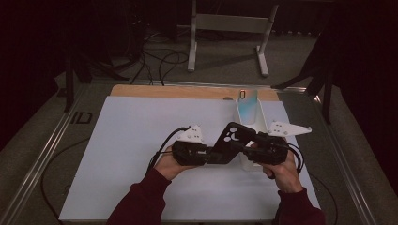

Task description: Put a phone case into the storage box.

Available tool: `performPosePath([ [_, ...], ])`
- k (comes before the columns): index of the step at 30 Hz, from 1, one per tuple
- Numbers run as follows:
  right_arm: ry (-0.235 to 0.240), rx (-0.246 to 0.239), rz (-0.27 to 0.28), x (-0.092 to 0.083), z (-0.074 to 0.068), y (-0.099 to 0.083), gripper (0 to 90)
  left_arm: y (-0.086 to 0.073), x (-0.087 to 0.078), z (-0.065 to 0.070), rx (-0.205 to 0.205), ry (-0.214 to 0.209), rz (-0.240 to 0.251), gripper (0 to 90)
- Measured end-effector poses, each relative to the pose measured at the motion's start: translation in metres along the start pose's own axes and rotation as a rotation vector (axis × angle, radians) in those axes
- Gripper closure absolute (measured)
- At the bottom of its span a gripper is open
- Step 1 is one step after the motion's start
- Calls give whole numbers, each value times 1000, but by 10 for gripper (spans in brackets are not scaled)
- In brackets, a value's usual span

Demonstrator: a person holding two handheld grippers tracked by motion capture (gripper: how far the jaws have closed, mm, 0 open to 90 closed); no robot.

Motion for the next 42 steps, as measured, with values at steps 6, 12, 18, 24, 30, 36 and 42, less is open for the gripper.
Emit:
performPosePath([
  [6, -60, 1, -27, 8, 1, -2, 266, 0, -1, 1, 28, 43, -5, 799],
  [12, -99, 1, -38, 9, 5, -3, 189, -1, -6, -4, 24, 108, -7, 801],
  [18, -184, 54, -24, 3, 14, -1, 116, -4, -11, -10, 4, 191, 0, 801],
  [24, -199, 121, 16, 4, 14, 6, 91, -5, -12, -15, -18, 249, 18, 801],
  [30, -192, 152, 48, 13, 10, 13, 88, -7, -10, -16, -18, 283, 24, 801],
  [36, -192, 177, 74, 23, 3, 21, 84, -6, -6, -13, -22, 276, 58, 802],
  [42, -220, 201, 88, 28, 5, 23, 81, -5, -5, -10, -18, 279, 75, 804],
])
Point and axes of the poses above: each handheld gripper's, and its own axes: x roughly forward along the jaws, y roughly out of its top, z roughly to its right, the point moved 8 cm from there along x, roughly forward along the jaws, and after that the axes turned 7 degrees about -y, right-handed, at the moved point
